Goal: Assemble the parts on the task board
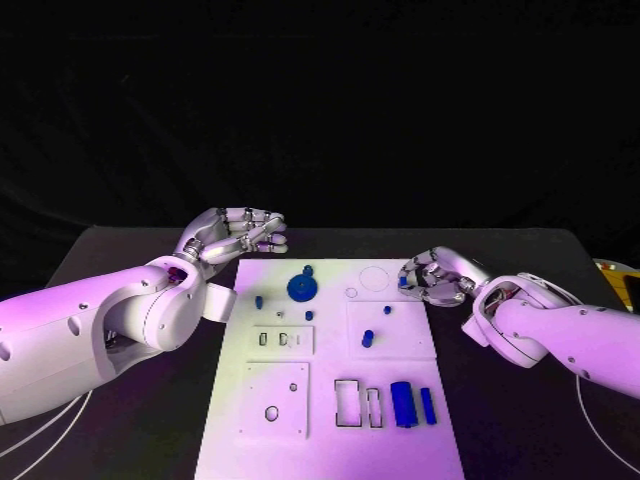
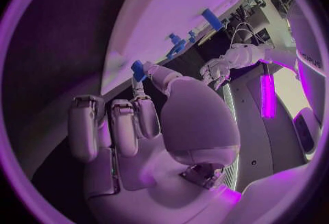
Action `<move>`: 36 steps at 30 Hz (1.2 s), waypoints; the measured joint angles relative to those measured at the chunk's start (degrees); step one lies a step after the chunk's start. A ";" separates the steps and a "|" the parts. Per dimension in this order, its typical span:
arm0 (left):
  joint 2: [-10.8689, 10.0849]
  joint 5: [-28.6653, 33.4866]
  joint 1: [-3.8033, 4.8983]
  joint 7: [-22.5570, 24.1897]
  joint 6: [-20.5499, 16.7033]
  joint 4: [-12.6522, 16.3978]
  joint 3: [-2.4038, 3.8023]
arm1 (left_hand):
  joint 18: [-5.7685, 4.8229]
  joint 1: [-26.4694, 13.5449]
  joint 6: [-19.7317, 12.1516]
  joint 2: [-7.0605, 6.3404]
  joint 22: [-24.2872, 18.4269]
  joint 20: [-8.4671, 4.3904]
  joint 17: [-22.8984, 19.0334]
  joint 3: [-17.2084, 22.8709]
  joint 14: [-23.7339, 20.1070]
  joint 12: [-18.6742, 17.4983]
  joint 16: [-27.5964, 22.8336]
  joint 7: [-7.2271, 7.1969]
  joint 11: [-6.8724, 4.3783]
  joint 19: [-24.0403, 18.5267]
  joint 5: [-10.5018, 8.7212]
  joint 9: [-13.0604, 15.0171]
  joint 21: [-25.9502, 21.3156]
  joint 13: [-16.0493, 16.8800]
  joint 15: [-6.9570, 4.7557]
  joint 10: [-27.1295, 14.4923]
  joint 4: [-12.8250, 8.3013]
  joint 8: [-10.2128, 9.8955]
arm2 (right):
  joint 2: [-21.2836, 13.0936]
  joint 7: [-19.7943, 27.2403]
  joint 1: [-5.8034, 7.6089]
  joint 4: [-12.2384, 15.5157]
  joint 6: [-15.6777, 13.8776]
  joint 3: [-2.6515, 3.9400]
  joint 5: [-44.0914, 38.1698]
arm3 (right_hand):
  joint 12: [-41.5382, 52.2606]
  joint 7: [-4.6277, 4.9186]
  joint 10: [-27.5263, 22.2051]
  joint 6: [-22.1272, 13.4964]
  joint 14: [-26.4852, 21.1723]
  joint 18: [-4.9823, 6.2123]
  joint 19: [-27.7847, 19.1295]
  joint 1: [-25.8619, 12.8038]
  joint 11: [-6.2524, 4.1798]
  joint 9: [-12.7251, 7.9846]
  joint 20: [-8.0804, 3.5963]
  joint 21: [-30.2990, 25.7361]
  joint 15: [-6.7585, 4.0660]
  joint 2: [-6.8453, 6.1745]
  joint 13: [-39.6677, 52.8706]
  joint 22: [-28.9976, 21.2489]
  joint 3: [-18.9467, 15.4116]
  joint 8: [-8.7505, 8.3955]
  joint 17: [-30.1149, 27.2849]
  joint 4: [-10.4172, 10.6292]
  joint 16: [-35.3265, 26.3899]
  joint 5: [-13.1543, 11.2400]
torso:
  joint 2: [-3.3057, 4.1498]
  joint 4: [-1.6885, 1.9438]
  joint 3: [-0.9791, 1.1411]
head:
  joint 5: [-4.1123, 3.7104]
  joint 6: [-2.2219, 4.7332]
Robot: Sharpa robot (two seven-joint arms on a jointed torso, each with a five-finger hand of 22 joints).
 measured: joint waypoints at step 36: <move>2.94 0.27 0.01 -0.26 0.19 -3.97 -0.04 | 0.00 0.24 0.00 0.25 -0.05 0.00 0.10 0.00 0.00 0.00 -0.22 0.00 0.00 0.00 0.00 0.00 -0.22 0.00 0.00 0.00 0.00 0.00 | 17.55 -16.95 0.14 9.85 -1.59 -1.14 -10.38 | -0.32 0.02 -0.22 -0.49 0.00 0.00 -0.21 -0.28 -0.21 -0.08 -0.20 0.00 0.01 0.59 0.04 -0.03 1.23 -0.01 -0.02 -0.62 0.00 0.10 | -1.39 0.23 -0.82 | 4.30 -2.63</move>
